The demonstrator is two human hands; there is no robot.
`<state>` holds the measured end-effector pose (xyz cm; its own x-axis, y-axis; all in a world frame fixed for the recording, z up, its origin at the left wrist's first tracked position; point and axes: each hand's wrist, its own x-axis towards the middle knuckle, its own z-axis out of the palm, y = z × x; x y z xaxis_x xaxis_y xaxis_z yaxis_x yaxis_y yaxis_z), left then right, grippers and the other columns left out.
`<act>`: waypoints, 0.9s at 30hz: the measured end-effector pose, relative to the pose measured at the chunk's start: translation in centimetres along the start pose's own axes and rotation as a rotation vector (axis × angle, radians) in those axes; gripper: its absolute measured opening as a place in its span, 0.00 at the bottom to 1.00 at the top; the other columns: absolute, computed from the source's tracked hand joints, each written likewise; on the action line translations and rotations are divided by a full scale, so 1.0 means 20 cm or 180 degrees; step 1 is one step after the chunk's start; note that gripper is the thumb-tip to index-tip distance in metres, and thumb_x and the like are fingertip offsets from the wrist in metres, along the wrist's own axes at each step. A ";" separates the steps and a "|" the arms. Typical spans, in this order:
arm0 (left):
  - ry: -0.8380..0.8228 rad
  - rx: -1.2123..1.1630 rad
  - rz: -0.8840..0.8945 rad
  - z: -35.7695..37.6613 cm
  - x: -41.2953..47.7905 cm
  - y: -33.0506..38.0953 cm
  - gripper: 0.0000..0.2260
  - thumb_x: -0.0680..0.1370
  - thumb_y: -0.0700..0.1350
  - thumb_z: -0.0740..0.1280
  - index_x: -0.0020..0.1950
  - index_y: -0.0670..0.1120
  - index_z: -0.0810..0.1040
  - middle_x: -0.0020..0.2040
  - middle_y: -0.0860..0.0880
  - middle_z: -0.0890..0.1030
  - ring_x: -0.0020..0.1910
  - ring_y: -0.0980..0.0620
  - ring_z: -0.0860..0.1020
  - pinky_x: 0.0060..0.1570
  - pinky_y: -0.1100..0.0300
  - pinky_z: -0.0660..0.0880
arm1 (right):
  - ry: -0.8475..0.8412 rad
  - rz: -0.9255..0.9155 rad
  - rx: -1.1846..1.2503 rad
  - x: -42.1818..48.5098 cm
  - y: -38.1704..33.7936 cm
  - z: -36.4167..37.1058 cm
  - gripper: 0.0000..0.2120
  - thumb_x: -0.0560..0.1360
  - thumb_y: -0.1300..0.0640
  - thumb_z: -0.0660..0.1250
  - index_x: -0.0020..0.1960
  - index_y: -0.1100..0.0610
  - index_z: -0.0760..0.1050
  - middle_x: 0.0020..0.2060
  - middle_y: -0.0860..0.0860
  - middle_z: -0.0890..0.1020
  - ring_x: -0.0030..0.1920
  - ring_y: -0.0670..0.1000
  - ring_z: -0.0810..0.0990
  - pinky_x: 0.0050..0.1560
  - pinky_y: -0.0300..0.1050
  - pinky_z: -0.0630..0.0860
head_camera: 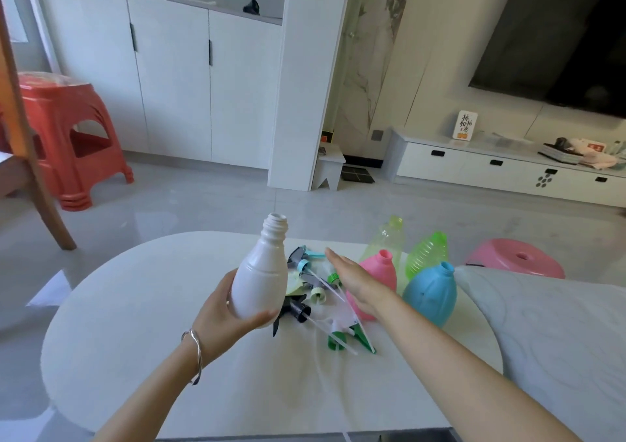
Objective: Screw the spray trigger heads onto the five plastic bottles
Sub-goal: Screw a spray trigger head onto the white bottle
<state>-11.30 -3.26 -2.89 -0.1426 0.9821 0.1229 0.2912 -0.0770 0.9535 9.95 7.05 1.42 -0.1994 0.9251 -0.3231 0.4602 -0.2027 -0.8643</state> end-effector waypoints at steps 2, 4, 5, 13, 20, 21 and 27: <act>0.0042 -0.0033 0.0010 -0.02 0.03 -0.04 0.33 0.59 0.55 0.77 0.62 0.57 0.70 0.52 0.56 0.80 0.46 0.64 0.79 0.36 0.70 0.75 | -0.0014 0.0097 -0.0173 0.06 0.01 0.02 0.30 0.79 0.39 0.49 0.76 0.55 0.55 0.76 0.52 0.59 0.75 0.53 0.57 0.73 0.50 0.54; 0.0105 -0.0082 0.0040 -0.03 0.06 -0.05 0.33 0.59 0.54 0.77 0.61 0.56 0.71 0.51 0.55 0.80 0.45 0.66 0.79 0.36 0.73 0.74 | -0.0018 0.0168 -0.0308 0.10 0.03 0.05 0.31 0.79 0.39 0.47 0.76 0.55 0.53 0.76 0.53 0.58 0.75 0.54 0.56 0.72 0.50 0.54; 0.0131 -0.0106 0.0057 -0.04 0.07 -0.05 0.33 0.59 0.54 0.77 0.61 0.56 0.71 0.51 0.55 0.80 0.45 0.67 0.78 0.36 0.74 0.74 | 0.0000 0.0200 -0.0391 0.12 0.04 0.07 0.31 0.79 0.39 0.47 0.76 0.56 0.52 0.76 0.53 0.57 0.75 0.54 0.56 0.72 0.51 0.54; 0.0080 -0.0095 -0.0009 -0.04 0.14 -0.04 0.34 0.58 0.55 0.77 0.61 0.55 0.70 0.52 0.56 0.79 0.44 0.68 0.78 0.35 0.72 0.75 | 0.0323 -0.0021 -0.0944 0.16 0.10 0.15 0.28 0.79 0.45 0.56 0.73 0.58 0.59 0.71 0.54 0.67 0.69 0.54 0.67 0.59 0.42 0.63; 0.0089 -0.0044 -0.0178 0.02 0.18 -0.08 0.34 0.59 0.54 0.77 0.61 0.54 0.68 0.52 0.55 0.78 0.45 0.65 0.79 0.35 0.71 0.75 | 0.0796 0.0235 -0.0780 0.23 0.05 0.15 0.20 0.78 0.58 0.58 0.64 0.70 0.66 0.61 0.63 0.75 0.61 0.61 0.74 0.55 0.48 0.72; 0.0079 -0.0042 -0.0171 0.02 0.18 -0.08 0.34 0.59 0.53 0.78 0.61 0.54 0.68 0.52 0.56 0.78 0.45 0.66 0.78 0.35 0.72 0.75 | 0.0761 0.0289 -0.0764 0.23 0.06 0.16 0.19 0.78 0.59 0.58 0.65 0.69 0.65 0.62 0.63 0.74 0.61 0.61 0.74 0.53 0.47 0.72; 0.0067 -0.0029 -0.0227 0.05 0.23 -0.11 0.31 0.64 0.44 0.79 0.60 0.52 0.67 0.51 0.55 0.77 0.42 0.68 0.78 0.32 0.74 0.73 | 0.0974 0.0259 -0.0770 0.33 0.13 0.18 0.27 0.74 0.53 0.66 0.67 0.62 0.59 0.64 0.58 0.69 0.61 0.58 0.73 0.56 0.48 0.72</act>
<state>-11.65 1.65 -4.70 -0.1825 0.9814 0.0602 0.2711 -0.0086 0.9625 6.80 11.41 -4.32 0.0963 0.9695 -0.2254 0.6617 -0.2315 -0.7131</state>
